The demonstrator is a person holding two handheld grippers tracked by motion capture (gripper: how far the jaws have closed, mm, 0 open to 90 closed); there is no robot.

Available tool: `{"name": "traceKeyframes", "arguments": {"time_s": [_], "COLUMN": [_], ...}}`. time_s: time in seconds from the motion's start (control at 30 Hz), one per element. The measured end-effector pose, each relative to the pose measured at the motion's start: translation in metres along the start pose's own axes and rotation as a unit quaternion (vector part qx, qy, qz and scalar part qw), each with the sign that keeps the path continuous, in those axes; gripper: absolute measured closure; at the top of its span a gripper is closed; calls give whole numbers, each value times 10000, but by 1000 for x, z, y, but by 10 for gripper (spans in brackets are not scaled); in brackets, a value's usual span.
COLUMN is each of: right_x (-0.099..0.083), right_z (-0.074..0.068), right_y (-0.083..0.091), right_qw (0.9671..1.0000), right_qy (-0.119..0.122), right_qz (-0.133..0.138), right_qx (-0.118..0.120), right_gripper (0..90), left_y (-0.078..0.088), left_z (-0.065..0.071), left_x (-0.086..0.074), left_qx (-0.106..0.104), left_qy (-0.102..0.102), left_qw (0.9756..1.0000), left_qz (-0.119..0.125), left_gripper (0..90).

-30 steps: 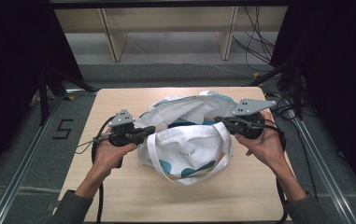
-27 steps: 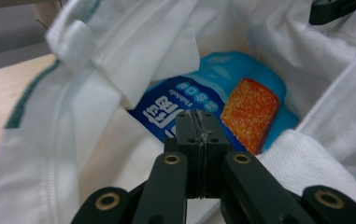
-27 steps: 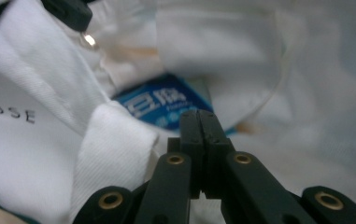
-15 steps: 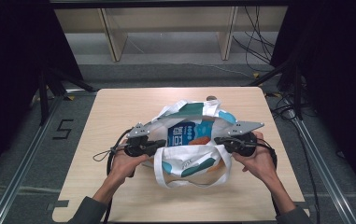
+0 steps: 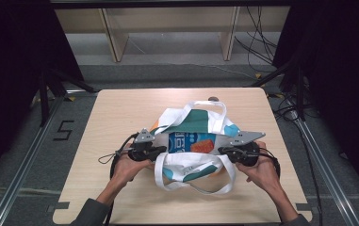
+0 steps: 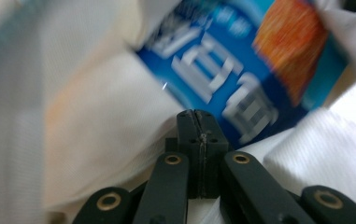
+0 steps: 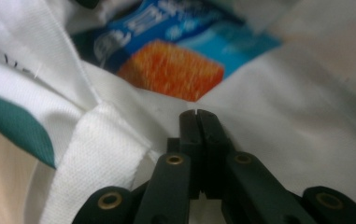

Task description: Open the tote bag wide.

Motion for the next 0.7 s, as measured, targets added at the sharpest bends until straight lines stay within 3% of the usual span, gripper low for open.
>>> {"name": "traceKeyframes", "arguments": {"time_s": [0.03,0.17,0.23,0.27,0.3,0.33,0.4,0.43,0.47,0.63,0.7], "right_x": [6,41,57,63,66,68,65,65,58,35,20], "right_z": [-1,-7,-14,-20,-27,-33,-45,-45,-53,-72,-80], "right_y": [5,22,24,21,16,9,-5,-5,-13,-10,-11], "right_qw": [10000,9980,9972,9965,9974,9971,9979,9979,9972,9943,9926], "right_qy": [-32,159,184,272,269,469,516,516,616,691,760], "right_qz": [57,596,725,787,663,581,264,264,60,-309,-498], "right_qx": [-64,-157,-51,7,78,173,298,298,431,745,805], "right_gripper": [900,893,888,889,889,890,900,900,900,900,900], "left_y": [5,16,16,14,9,4,-6,-6,-18,-46,-54], "left_z": [-1,-2,-4,-4,-5,-6,-10,-10,-16,-44,-53], "left_x": [6,39,56,63,68,73,82,82,88,95,98], "left_qx": [15,148,212,218,197,219,243,243,223,386,528], "left_qy": [-137,-244,-416,-375,-408,-413,-360,-360,-298,143,186], "left_qw": [9999,9994,9988,9989,9990,9989,9990,9990,9991,9985,9975], "left_qz": [-52,171,163,155,64,30,-97,-97,-209,-364,-427], "left_gripper": [890,884,884,885,885,885,887,890,890,893,894]}}
Point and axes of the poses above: each handheld gripper's, and its own axes: y roughly backward along the jaws, x roughly out of its top, z roughly to its right, the point moved 5 cm from there along -y, roughly forward along the jaws, and after that the axes turned 3 degrees about -x, right-handed, at the moved point
